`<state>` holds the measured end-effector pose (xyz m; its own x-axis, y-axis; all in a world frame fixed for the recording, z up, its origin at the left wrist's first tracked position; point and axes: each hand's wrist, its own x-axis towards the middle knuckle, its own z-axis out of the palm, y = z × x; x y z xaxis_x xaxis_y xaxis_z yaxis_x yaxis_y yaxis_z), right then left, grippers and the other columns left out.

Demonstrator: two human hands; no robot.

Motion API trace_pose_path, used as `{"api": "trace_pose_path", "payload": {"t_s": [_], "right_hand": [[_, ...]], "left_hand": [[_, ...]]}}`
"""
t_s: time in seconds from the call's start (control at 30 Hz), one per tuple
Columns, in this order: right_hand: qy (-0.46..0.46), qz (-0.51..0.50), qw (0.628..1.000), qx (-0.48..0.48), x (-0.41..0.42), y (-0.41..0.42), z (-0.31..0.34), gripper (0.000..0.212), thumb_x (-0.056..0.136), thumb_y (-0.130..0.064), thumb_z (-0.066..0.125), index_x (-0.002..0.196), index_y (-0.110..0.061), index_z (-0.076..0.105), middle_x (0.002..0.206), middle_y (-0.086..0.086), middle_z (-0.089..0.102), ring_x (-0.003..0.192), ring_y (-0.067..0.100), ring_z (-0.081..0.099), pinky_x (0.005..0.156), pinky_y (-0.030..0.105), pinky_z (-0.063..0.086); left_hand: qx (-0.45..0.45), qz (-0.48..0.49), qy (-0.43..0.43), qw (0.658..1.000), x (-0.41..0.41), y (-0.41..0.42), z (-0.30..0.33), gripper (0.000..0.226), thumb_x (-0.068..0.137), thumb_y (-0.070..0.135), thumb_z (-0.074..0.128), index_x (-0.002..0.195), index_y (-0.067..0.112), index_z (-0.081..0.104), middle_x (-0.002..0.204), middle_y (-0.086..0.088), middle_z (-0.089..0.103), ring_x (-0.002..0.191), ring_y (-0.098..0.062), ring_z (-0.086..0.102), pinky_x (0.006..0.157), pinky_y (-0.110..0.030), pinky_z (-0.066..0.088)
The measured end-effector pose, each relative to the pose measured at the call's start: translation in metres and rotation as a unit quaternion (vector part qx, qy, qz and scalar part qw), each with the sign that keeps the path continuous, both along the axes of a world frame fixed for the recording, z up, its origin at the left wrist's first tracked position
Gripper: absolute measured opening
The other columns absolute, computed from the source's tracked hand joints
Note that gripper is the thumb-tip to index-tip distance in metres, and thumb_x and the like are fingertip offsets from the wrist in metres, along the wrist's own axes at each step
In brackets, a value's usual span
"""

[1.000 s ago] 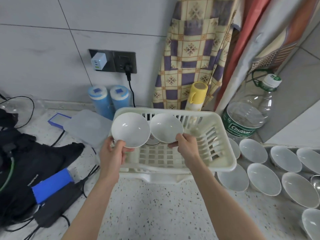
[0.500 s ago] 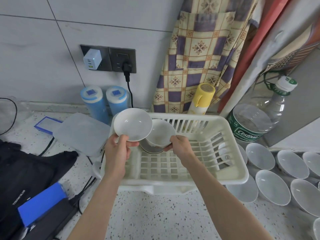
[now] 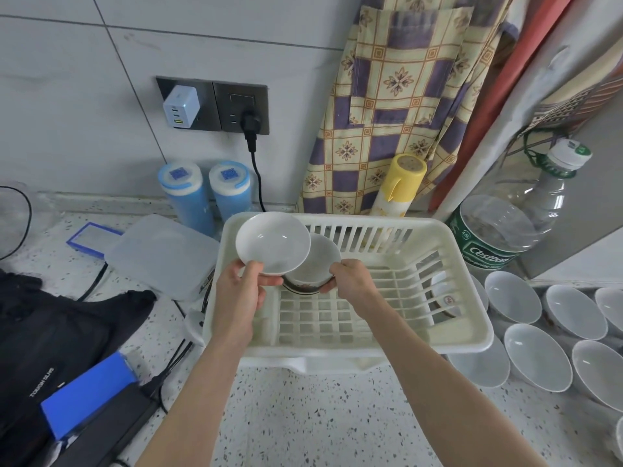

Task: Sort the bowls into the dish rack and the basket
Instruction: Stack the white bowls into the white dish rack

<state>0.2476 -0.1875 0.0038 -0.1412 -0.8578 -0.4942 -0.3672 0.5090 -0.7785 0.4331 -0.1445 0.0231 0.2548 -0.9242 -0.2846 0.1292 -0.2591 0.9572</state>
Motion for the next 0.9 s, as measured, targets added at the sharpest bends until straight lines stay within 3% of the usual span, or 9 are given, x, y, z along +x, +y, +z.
{"api": "trace_pose_path", "payload": {"t_s": [0.23, 0.33, 0.5, 0.6, 0.63, 0.7, 0.77, 0.9], "right_hand": [[0.022, 0.003, 1.0, -0.012, 0.002, 0.002, -0.006, 0.022, 0.083, -0.009, 0.038, 0.083, -0.008, 0.06, 0.059, 0.003, 0.071, 0.029, 0.003, 0.033, 0.038, 0.021, 0.031], [0.035, 0.01, 0.999, -0.028, 0.003, 0.006, -0.01, 0.023, 0.084, -0.012, 0.037, 0.084, -0.009, 0.061, 0.06, 0.0, 0.071, 0.037, 0.005, 0.039, 0.045, 0.023, 0.035], [0.032, 0.003, 0.999, -0.038, 0.004, 0.01, -0.015, 0.03, 0.089, -0.017, 0.038, 0.104, -0.009, 0.063, 0.068, -0.001, 0.071, 0.049, 0.015, 0.042, 0.053, 0.03, 0.039], [0.078, -0.03, 0.994, -0.071, 0.001, 0.015, -0.011, 0.046, 0.096, -0.038, 0.041, 0.135, -0.016, 0.05, 0.084, 0.001, 0.073, 0.065, 0.017, 0.053, 0.06, 0.032, 0.045], [0.092, -0.053, 0.989, -0.099, -0.001, 0.018, -0.008, 0.049, 0.096, -0.044, 0.04, 0.137, -0.02, 0.049, 0.085, 0.0, 0.072, 0.069, 0.017, 0.055, 0.062, 0.033, 0.047], [0.052, -0.08, 0.982, -0.165, -0.004, 0.021, -0.001, 0.038, 0.096, -0.046, 0.04, 0.12, -0.023, 0.06, 0.074, -0.003, 0.067, 0.066, 0.013, 0.058, 0.061, 0.031, 0.046], [0.001, -0.043, 0.982, -0.185, -0.005, 0.021, 0.008, 0.032, 0.096, -0.04, 0.043, 0.101, -0.019, 0.066, 0.068, -0.002, 0.065, 0.065, 0.009, 0.059, 0.061, 0.028, 0.045], [0.007, 0.04, 0.981, -0.191, -0.005, 0.022, 0.017, 0.019, 0.092, -0.017, 0.048, 0.096, -0.018, 0.067, 0.063, -0.004, 0.062, 0.045, 0.0, 0.046, 0.043, 0.013, 0.035]], "left_hand": [[0.021, -0.035, -0.031, 0.999, -0.002, 0.0, -0.004, 0.033, 0.084, 0.025, 0.048, 0.112, 0.012, 0.059, 0.074, -0.009, 0.077, 0.035, -0.008, 0.027, 0.035, -0.018, 0.024], [0.023, -0.043, -0.036, 0.998, -0.003, 0.0, -0.005, 0.03, 0.087, 0.02, 0.048, 0.114, 0.012, 0.059, 0.074, -0.011, 0.076, 0.034, -0.008, 0.026, 0.034, -0.018, 0.024], [0.019, -0.06, -0.041, 0.997, -0.004, 0.0, -0.005, 0.03, 0.088, 0.017, 0.047, 0.114, 0.012, 0.06, 0.073, -0.012, 0.076, 0.035, -0.008, 0.025, 0.034, -0.018, 0.024], [0.018, -0.076, -0.051, 0.996, -0.004, 0.0, -0.006, 0.029, 0.088, 0.017, 0.047, 0.114, 0.014, 0.06, 0.073, -0.011, 0.076, 0.035, -0.009, 0.024, 0.034, -0.018, 0.023], [0.017, -0.082, -0.052, 0.995, -0.004, 0.0, -0.006, 0.029, 0.088, 0.016, 0.047, 0.113, 0.015, 0.06, 0.073, -0.011, 0.076, 0.035, -0.009, 0.024, 0.034, -0.018, 0.023], [0.018, -0.088, -0.055, 0.994, -0.005, -0.001, -0.006, 0.027, 0.088, 0.015, 0.047, 0.112, 0.016, 0.06, 0.072, -0.01, 0.076, 0.035, -0.009, 0.025, 0.034, -0.018, 0.023], [0.022, -0.094, -0.057, 0.994, -0.006, -0.001, -0.006, 0.027, 0.089, 0.016, 0.047, 0.112, 0.017, 0.06, 0.071, -0.01, 0.076, 0.037, -0.009, 0.027, 0.034, -0.017, 0.024], [0.033, -0.122, -0.05, 0.991, -0.009, 0.0, -0.005, 0.027, 0.092, 0.016, 0.047, 0.116, 0.02, 0.059, 0.072, -0.009, 0.076, 0.035, -0.007, 0.032, 0.035, -0.015, 0.026]]}}
